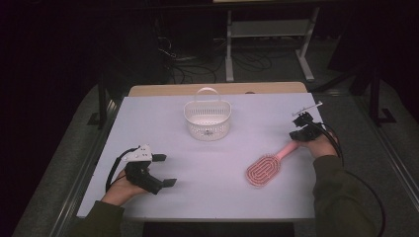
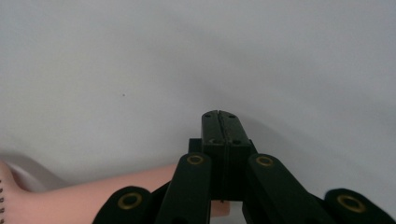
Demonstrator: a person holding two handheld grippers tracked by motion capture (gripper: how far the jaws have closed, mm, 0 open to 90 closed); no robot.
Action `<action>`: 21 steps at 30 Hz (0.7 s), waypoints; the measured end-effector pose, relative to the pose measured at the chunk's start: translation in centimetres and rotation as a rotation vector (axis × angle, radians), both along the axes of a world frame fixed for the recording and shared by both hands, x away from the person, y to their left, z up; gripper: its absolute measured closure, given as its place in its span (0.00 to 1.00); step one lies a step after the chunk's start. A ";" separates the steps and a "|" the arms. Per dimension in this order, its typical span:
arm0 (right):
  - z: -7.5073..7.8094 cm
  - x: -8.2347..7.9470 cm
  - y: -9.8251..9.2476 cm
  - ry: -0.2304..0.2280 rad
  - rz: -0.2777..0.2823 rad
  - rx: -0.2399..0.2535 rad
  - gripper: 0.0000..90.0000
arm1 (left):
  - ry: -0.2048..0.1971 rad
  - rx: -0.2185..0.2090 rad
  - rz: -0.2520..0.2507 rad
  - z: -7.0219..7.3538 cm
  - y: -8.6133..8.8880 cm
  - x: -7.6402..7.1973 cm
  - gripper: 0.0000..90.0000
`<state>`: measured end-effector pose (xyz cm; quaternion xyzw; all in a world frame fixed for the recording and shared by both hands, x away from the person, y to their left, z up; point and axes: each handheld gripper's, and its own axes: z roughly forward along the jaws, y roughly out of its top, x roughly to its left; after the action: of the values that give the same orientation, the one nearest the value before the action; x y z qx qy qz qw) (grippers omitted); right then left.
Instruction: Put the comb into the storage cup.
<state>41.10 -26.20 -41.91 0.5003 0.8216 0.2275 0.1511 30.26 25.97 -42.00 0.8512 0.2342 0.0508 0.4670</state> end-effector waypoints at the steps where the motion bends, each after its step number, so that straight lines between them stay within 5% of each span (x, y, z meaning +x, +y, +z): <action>1: 0.0 0.0 0.0 0.000 0.000 0.000 0.99 | 0.000 0.000 0.000 0.0 0.0 0.0 0.00; 21: 0.0 -1.9 -1.5 0.014 0.009 0.011 0.99 | -0.001 0.012 -0.005 0.0 -0.3 0.0 0.00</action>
<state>39.19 -27.67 -41.89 0.4991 0.8235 0.2291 0.1419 30.26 25.69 -42.05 0.8544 0.2315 0.0515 0.4622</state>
